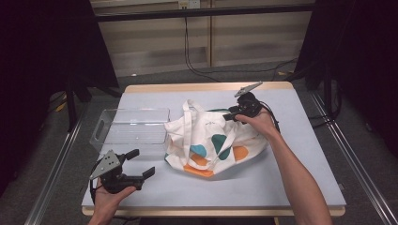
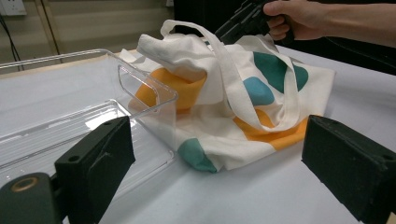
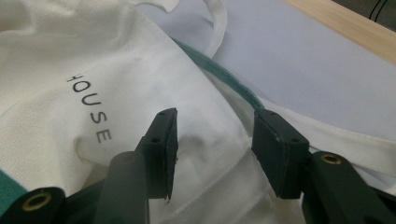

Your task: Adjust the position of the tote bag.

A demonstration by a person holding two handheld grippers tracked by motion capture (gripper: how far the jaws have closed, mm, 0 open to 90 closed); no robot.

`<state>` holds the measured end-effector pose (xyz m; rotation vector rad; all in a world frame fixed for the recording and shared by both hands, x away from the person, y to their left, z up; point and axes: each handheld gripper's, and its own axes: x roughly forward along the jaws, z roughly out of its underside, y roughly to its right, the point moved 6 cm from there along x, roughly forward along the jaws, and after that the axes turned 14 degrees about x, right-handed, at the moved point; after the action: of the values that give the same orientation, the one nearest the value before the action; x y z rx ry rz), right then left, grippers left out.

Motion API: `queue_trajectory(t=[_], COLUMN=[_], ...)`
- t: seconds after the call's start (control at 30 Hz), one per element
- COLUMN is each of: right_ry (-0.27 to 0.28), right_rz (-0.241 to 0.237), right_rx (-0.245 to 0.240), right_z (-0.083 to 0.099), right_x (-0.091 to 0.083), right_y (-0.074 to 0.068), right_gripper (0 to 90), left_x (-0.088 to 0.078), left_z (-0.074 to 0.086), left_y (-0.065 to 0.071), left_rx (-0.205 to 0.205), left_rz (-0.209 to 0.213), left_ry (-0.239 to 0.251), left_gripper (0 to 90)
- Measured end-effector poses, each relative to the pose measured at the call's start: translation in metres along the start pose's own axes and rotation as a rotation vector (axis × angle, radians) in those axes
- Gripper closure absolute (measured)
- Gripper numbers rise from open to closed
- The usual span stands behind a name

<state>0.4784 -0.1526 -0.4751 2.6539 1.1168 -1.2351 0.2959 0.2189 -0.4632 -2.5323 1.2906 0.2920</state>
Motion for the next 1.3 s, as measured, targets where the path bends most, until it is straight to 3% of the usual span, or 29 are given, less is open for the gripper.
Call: queue_trajectory(t=[0.07,0.27,0.5,0.8,0.9,1.0,1.3], right_ry=[0.008,-0.012,-0.047,-0.097,-0.105,-0.118,-0.104], right_rz=[0.014,-0.014,-0.015,-0.031,-0.034,-0.037,-0.032], right_rx=[0.001,0.024,0.054,0.086,0.065,0.073,0.059], right_z=[-0.001,0.002,0.012,0.017,0.018,0.019,0.016], right_x=[0.002,0.005,0.014,0.021,0.023,0.023,0.02], right_y=[0.002,0.004,0.004,0.005,0.003,0.001,-0.001], right_gripper=[46.0,45.3,44.7,62.5,69.1,74.8,80.3], left_x=[0.0,0.0,0.0,0.0,-0.001,-0.001,-0.002], left_z=[-0.001,0.0,0.0,0.0,0.0,0.0,0.0], left_y=[0.001,0.001,0.0,0.0,0.0,-0.001,-0.001], left_rx=[-0.002,-0.009,-0.012,-0.012,-0.013,-0.023,-0.021], left_rz=[0.006,0.0,0.001,-0.001,0.001,0.005,-0.007], left_ry=[0.013,0.004,0.004,0.003,0.004,0.01,0.007], left_gripper=[8.7,8.8,8.7,8.8,8.9,8.9,8.9])
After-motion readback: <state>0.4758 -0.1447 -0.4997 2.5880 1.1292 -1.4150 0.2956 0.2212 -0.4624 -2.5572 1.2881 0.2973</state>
